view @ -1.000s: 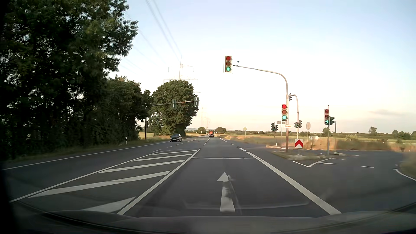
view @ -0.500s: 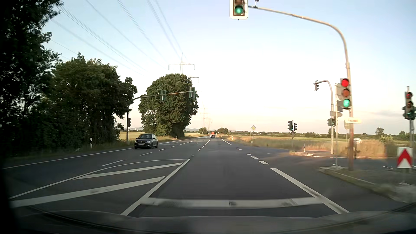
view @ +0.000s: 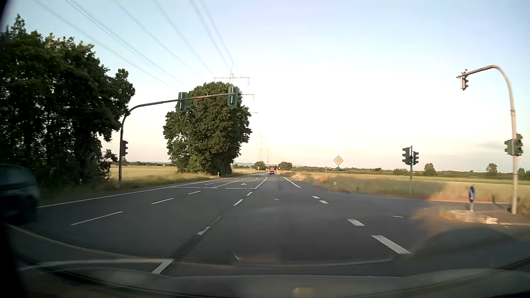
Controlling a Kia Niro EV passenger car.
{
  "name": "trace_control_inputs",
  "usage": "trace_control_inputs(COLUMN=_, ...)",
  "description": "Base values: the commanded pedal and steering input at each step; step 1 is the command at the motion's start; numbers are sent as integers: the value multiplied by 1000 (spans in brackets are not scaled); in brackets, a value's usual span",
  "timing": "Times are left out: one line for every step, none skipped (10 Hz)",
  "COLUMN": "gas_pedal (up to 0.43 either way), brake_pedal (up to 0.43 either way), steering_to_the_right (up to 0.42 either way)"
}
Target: Follow the waypoints while adhering to traffic rules and regulations
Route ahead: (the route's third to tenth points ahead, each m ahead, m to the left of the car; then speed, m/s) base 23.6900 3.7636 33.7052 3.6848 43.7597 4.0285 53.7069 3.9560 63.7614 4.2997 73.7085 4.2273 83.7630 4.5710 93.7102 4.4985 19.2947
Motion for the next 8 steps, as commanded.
trace_control_inputs(gas_pedal=0, brake_pedal=24, steering_to_the_right=0)
trace_control_inputs(gas_pedal=0, brake_pedal=24, steering_to_the_right=-1)
trace_control_inputs(gas_pedal=0, brake_pedal=18, steering_to_the_right=-1)
trace_control_inputs(gas_pedal=0, brake_pedal=18, steering_to_the_right=-1)
trace_control_inputs(gas_pedal=0, brake_pedal=24, steering_to_the_right=-1)
trace_control_inputs(gas_pedal=0, brake_pedal=24, steering_to_the_right=-1)
trace_control_inputs(gas_pedal=0, brake_pedal=24, steering_to_the_right=-2)
trace_control_inputs(gas_pedal=0, brake_pedal=24, steering_to_the_right=-2)
